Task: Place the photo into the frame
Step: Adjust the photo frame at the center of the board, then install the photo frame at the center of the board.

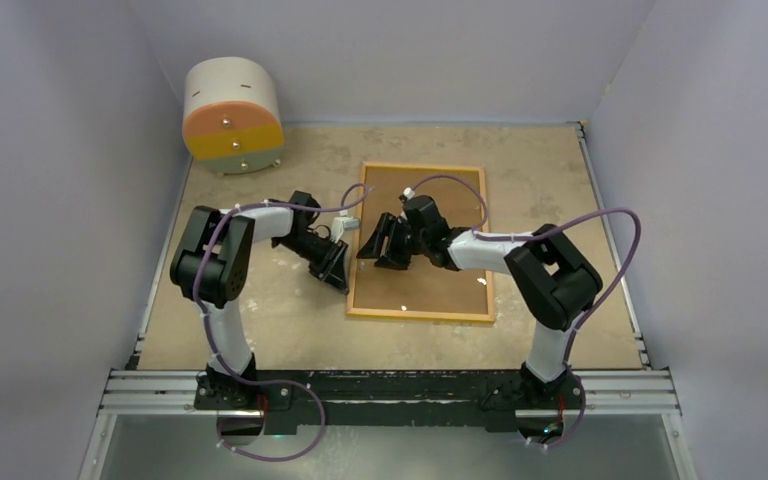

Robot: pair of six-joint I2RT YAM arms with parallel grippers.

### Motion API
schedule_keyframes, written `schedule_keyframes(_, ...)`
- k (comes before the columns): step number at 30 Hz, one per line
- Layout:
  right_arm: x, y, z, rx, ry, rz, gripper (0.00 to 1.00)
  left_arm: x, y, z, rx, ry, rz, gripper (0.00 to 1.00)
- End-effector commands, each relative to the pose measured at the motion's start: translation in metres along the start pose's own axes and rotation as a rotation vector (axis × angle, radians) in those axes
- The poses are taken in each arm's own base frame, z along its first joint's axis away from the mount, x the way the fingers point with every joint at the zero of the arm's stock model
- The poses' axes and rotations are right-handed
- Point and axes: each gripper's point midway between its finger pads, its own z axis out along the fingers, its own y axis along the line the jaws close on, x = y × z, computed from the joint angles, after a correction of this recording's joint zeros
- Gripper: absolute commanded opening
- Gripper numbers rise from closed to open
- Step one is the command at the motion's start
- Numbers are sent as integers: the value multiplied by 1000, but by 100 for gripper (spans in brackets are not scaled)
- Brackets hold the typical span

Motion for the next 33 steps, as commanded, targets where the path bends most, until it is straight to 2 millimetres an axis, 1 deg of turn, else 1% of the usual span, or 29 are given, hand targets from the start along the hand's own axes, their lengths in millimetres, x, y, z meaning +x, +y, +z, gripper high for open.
schedule_keyframes(1,0,34,7,-82,8,-16,61,-8,-4,3,48,-39,11,23)
schedule_keyframes(5,11,34,15,-78,35,-11,59,-10,-3,3,54,-42,5,21)
schedule_keyframes(10,18,28,21,-57,44,-7,55,-12,-2,3,49,-56,7,20)
schedule_keyframes(17,17,20,27,-37,34,2,52,-10,2,3,33,-46,11,18)
schedule_keyframes(33,8,19,40,-25,7,-13,49,-7,2,3,28,-32,27,16)
